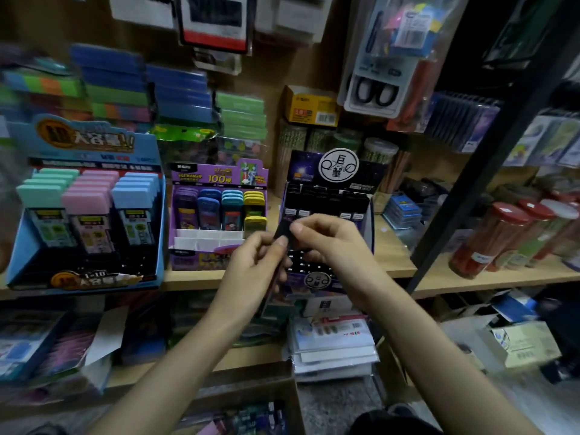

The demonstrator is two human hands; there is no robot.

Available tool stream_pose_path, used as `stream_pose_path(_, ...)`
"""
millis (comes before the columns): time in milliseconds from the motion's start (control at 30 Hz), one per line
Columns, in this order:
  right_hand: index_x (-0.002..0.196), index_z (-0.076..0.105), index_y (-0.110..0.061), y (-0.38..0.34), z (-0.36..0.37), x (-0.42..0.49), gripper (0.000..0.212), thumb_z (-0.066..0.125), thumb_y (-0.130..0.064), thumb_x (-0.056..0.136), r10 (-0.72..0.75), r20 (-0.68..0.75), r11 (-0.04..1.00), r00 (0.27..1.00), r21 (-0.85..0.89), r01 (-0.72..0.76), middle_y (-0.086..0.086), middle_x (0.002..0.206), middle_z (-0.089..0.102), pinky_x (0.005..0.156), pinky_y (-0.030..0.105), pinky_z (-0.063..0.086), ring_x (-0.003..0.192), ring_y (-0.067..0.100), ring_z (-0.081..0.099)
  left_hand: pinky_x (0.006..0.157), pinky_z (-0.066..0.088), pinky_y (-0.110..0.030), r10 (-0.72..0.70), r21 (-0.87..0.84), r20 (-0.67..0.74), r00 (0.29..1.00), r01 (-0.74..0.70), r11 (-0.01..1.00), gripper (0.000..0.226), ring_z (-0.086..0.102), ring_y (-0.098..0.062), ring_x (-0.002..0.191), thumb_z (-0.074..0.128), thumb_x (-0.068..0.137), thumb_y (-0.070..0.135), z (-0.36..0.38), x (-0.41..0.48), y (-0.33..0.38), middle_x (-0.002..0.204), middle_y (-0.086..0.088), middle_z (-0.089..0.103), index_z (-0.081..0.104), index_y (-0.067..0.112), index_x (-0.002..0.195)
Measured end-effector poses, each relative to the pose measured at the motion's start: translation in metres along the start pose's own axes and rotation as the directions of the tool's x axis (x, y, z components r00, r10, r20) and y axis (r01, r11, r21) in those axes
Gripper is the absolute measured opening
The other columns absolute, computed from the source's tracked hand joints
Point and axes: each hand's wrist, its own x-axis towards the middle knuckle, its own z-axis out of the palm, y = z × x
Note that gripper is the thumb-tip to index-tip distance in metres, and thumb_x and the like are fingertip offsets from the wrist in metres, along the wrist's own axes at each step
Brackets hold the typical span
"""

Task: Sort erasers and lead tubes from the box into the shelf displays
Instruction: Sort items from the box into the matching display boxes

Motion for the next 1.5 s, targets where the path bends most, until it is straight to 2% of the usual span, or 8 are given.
stream_pose_path(167, 0.083, 0.066, -0.019, -0.009, -0.031, 0.006, 0.01, 0.063, -0.011, 0.087, -0.097, -0.18, 0.994, 0.979, 0.021, 0.103, -0.001, 0.08, 0.066, 0.068, 0.02, 0.048, 0.077, 0.009, 0.061, 0.065, 0.044, -0.011, 0.161, 0.187, 0.086, 0.983, -0.175, 0.967, 0.006, 0.059, 0.003, 0.072, 0.053, 0.093, 0.022, 0.018, 0.024, -0.001, 0.081, 0.011, 0.062, 0.058, 0.021, 0.096)
stream_pose_path(300, 0.087, 0.064, -0.023, -0.01, -0.075, 0.016, 0.008, 0.06, -0.017, 0.09, -0.28, -0.363, 0.944, 0.889, -0.274, 0.185, -0.005, 0.086, 0.066, 0.073, 0.026, 0.05, 0.082, 0.012, 0.064, 0.084, 0.037, -0.015, 0.24, 0.665, 0.295, 0.925, -0.379, 0.643, 0.028, 0.049, -0.005, 0.103, 0.059, 0.09, 0.032, 0.006, 0.043, -0.02, 0.112, 0.004, 0.054, 0.056, 0.017, 0.113)
stream_pose_path(400, 0.097, 0.064, -0.017, 0.007, -0.09, 0.022, 0.008, 0.058, -0.016, 0.092, -0.353, -0.369, 0.859, 0.86, -0.493, 0.141, -0.013, 0.085, 0.063, 0.073, 0.019, 0.046, 0.081, 0.002, 0.06, 0.095, 0.04, -0.028, 0.091, 0.799, 0.407, 0.909, -0.402, 0.447, 0.044, 0.047, -0.01, 0.116, 0.056, 0.089, 0.042, 0.0, 0.044, -0.035, 0.126, 0.005, 0.047, 0.05, 0.019, 0.126)
stream_pose_path(533, 0.103, 0.065, -0.01, 0.032, -0.087, 0.029, 0.014, 0.057, -0.013, 0.092, -0.315, -0.297, 0.819, 0.901, -0.565, 0.1, 0.0, 0.098, 0.066, 0.084, 0.024, 0.047, 0.094, 0.015, 0.061, 0.098, 0.04, -0.029, 0.035, 0.838, 0.469, 0.883, -0.457, 0.297, 0.049, 0.045, -0.013, 0.123, 0.051, 0.092, 0.043, 0.0, 0.04, -0.048, 0.136, 0.006, 0.043, 0.044, 0.02, 0.135)
stream_pose_path(800, 0.109, 0.065, -0.004, 0.037, -0.088, 0.039, 0.02, 0.056, -0.01, 0.092, -0.316, -0.187, 0.768, 0.93, -0.625, 0.135, 0.006, 0.107, 0.067, 0.088, 0.025, 0.044, 0.1, 0.017, 0.059, 0.094, 0.042, -0.025, 0.114, 0.832, 0.47, 0.875, -0.483, 0.273, 0.037, 0.044, -0.009, 0.121, 0.048, 0.095, 0.033, -0.002, 0.038, -0.059, 0.132, 0.008, 0.045, 0.046, 0.023, 0.132)
stream_pose_path(1233, 0.105, 0.067, -0.004, 0.039, -0.087, 0.043, 0.025, 0.057, -0.023, 0.092, -0.205, -0.375, 0.749, 0.904, -0.655, -0.101, 0.01, 0.1, 0.069, 0.079, 0.026, 0.045, 0.095, 0.02, 0.062, 0.095, 0.038, -0.019, 0.189, 0.786, 0.45, 0.873, -0.488, 0.38, 0.036, 0.043, -0.002, 0.12, 0.047, 0.096, 0.032, -0.018, 0.015, -0.045, 0.13, 0.014, 0.045, 0.047, 0.026, 0.131)
stream_pose_path(1367, 0.103, 0.065, -0.009, 0.025, -0.066, 0.002, 0.017, 0.056, -0.019, 0.093, -0.313, -0.288, 0.753, 0.905, -0.656, 0.053, 0.005, 0.096, 0.068, 0.08, 0.026, 0.046, 0.092, 0.016, 0.062, 0.085, 0.047, -0.024, 0.091, 0.798, 0.469, 0.878, -0.466, 0.383, 0.031, 0.053, -0.003, 0.107, 0.046, 0.095, 0.037, -0.048, -0.015, -0.034, 0.121, 0.016, 0.053, 0.049, 0.029, 0.125)
stream_pose_path(1500, 0.104, 0.064, -0.013, 0.037, -0.013, -0.05, 0.015, 0.055, -0.019, 0.093, -0.178, -0.061, 0.862, 0.982, -0.492, 0.126, 0.0, 0.092, 0.069, 0.079, 0.03, 0.052, 0.089, 0.013, 0.064, 0.082, 0.048, -0.029, -0.141, 0.837, 0.483, 0.864, -0.409, 0.363, 0.03, 0.056, -0.007, 0.102, 0.049, 0.094, 0.04, -0.084, -0.057, -0.058, 0.114, 0.011, 0.057, 0.05, 0.026, 0.122)
